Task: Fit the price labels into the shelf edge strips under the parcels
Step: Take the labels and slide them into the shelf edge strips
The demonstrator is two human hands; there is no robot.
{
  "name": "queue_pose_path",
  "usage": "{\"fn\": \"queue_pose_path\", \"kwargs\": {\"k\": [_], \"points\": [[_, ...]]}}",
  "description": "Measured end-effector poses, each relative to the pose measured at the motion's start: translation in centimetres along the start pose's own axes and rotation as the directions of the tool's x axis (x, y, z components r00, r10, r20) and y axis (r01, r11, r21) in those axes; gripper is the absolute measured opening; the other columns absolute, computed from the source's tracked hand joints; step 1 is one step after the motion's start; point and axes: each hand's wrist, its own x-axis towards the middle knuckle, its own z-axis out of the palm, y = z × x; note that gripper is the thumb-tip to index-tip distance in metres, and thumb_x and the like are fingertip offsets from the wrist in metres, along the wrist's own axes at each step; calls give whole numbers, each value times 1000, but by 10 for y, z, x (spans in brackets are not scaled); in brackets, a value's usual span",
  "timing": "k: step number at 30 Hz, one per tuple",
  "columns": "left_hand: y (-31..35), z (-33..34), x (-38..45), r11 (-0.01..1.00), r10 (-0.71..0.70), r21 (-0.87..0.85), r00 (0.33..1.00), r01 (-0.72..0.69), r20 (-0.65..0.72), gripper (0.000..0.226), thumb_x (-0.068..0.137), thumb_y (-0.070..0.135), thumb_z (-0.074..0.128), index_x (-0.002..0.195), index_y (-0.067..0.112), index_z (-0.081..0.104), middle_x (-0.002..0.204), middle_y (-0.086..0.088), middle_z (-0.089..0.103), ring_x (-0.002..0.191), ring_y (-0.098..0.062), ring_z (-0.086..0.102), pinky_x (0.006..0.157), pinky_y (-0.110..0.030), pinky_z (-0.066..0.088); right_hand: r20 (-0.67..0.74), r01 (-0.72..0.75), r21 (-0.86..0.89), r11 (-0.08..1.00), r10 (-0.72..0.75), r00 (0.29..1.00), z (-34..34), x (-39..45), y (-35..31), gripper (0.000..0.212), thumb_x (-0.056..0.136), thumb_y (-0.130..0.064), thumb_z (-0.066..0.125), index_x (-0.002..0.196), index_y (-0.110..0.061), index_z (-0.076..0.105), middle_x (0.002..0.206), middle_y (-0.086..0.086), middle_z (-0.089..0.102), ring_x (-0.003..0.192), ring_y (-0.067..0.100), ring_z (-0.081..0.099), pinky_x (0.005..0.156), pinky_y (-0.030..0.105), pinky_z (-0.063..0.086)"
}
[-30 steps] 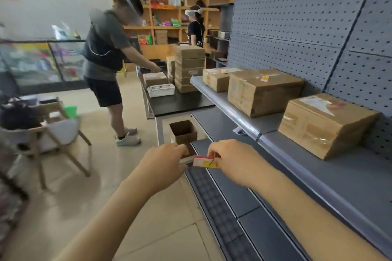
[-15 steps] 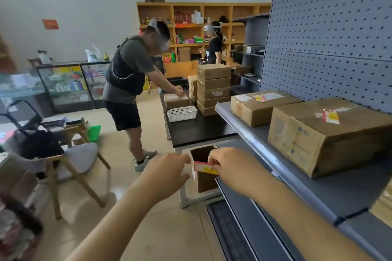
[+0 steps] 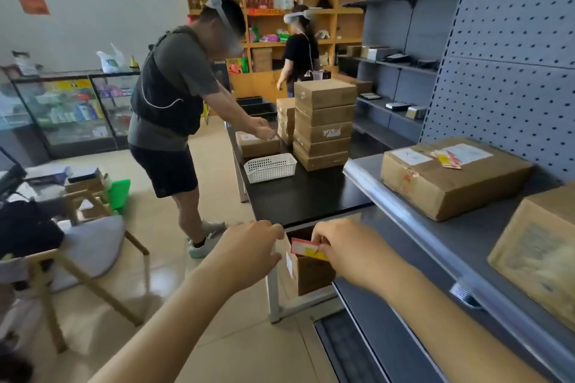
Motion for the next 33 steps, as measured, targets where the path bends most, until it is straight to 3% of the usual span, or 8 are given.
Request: {"fn": "queue_pose_path", "kwargs": {"k": [6, 11, 16, 21, 25, 29, 33], "points": [[-36, 7, 89, 987, 162, -13, 987, -162, 15, 30, 92, 38, 54, 119, 25, 52, 113, 4, 62, 99, -13, 58, 82, -25, 45, 6, -129, 49, 990, 129, 992, 0, 56, 19, 8, 94, -23, 54, 100, -22, 58, 97, 0, 62, 84, 19, 60, 73, 38, 55], [-24, 26, 172, 944, 325, -71, 945, -322, 30, 31, 90, 40, 57, 120, 31, 52, 113, 8, 62, 99, -11, 58, 85, -26, 48, -32, -306, 70, 950, 308, 951, -1, 79, 64, 5, 92, -17, 55, 95, -21, 57, 96, 1, 61, 82, 20, 60, 66, 37, 51], [8, 37, 249, 885, 465, 4, 885, -465, -10, 36, 92, 40, 52, 127, 28, 49, 120, 5, 59, 108, -16, 56, 90, -30, 43, -60, -460, 15, 888, 460, 886, -1, 93, 117, 12, 94, -14, 48, 101, -16, 58, 104, 5, 63, 92, 28, 61, 72, 39, 50], [37, 46, 299, 765, 643, 110, 763, -634, -74, 34, 94, 36, 50, 125, 23, 50, 121, 1, 59, 109, -19, 56, 93, -31, 41, -95, -575, 87, 813, 582, 808, -9, 97, 143, 16, 97, -22, 46, 106, -21, 59, 111, 3, 62, 95, 27, 60, 74, 37, 49], [47, 61, 325, 681, 733, 87, 678, -728, -58, 35, 92, 32, 52, 125, 21, 51, 121, -1, 59, 110, -22, 55, 93, -34, 42, -108, -669, 146, 729, 684, 721, -12, 100, 153, 12, 95, -19, 48, 101, -23, 59, 109, 1, 65, 94, 26, 62, 77, 41, 52], [54, 81, 347, 526, 850, 46, 523, -849, -68, 30, 65, 26, 75, 93, 24, 64, 84, 6, 69, 76, -18, 67, 64, -29, 55, -138, -768, 173, 616, 788, 601, -14, 96, 155, 17, 93, -15, 49, 99, -25, 61, 104, -3, 64, 88, 21, 61, 75, 41, 52], [58, 91, 357, 367, 922, -16, 366, -930, -131, 28, 57, 20, 79, 79, 22, 63, 76, 4, 68, 65, -19, 65, 55, -29, 55, -192, -842, 228, 489, 871, 453, -11, 95, 148, 21, 91, -13, 50, 97, -28, 63, 100, -6, 64, 85, 16, 59, 74, 38, 52]]}}
